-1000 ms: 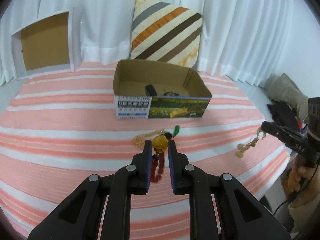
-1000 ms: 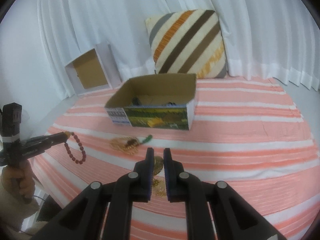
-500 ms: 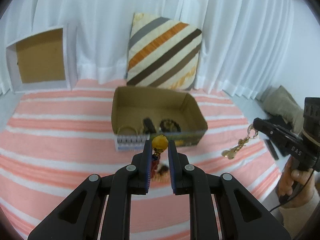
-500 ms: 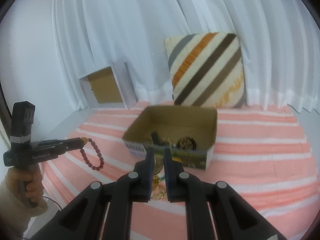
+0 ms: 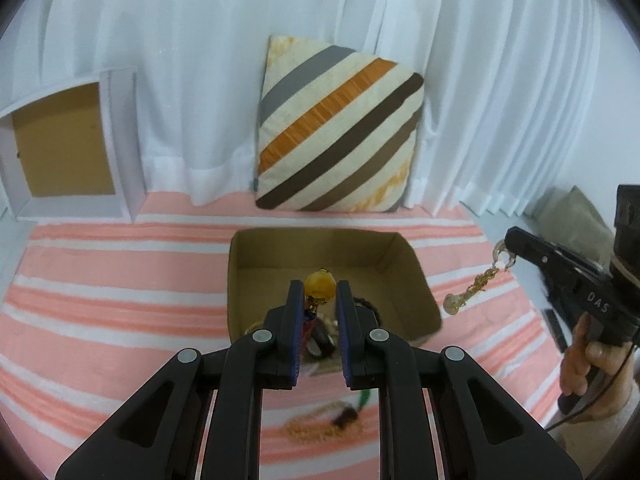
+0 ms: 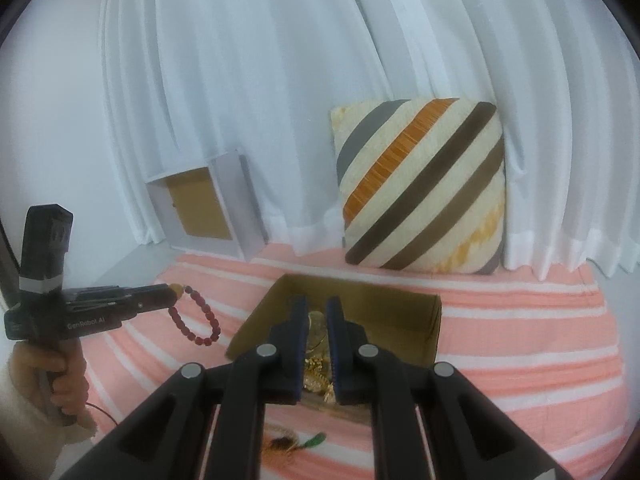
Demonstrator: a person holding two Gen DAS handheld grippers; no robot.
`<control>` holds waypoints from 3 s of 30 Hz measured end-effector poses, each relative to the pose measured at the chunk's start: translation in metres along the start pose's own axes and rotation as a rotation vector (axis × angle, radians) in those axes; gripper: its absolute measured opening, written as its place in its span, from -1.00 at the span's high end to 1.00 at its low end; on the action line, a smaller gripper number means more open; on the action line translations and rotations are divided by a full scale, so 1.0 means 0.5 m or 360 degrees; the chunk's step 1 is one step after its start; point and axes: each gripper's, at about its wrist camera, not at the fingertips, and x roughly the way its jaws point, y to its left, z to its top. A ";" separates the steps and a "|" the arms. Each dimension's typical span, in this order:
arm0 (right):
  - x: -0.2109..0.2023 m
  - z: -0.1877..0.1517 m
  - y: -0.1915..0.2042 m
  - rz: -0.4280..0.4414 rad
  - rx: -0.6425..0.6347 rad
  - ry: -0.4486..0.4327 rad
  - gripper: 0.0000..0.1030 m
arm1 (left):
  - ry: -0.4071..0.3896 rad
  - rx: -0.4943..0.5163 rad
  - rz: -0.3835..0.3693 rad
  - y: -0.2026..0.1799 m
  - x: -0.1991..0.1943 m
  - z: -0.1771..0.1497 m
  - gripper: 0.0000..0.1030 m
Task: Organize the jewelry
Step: 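Open both tools over the box, releasing the red bracelet and gold charm, then withdraw both tools from the box back over the cloth, then grasp the black pendant on the gold bead necklace with the left tool, then lift the black pendant with the left tool while the right tool grasps the gold bead necklace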
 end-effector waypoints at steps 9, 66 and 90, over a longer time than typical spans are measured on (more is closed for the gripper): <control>0.153 -0.014 -0.048 -0.0046 0.0033 0.0165 0.81 | 0.0138 -0.0011 0.0064 0.024 0.159 -0.006 0.73; 0.060 -0.442 0.010 -0.0146 0.0061 0.0327 -0.13 | 0.0366 0.0131 -0.0156 -0.086 0.252 -0.360 0.75; 0.104 -0.441 0.048 0.0008 0.0053 0.0418 -0.13 | 0.0061 -0.0168 0.0069 0.055 0.057 -0.318 0.83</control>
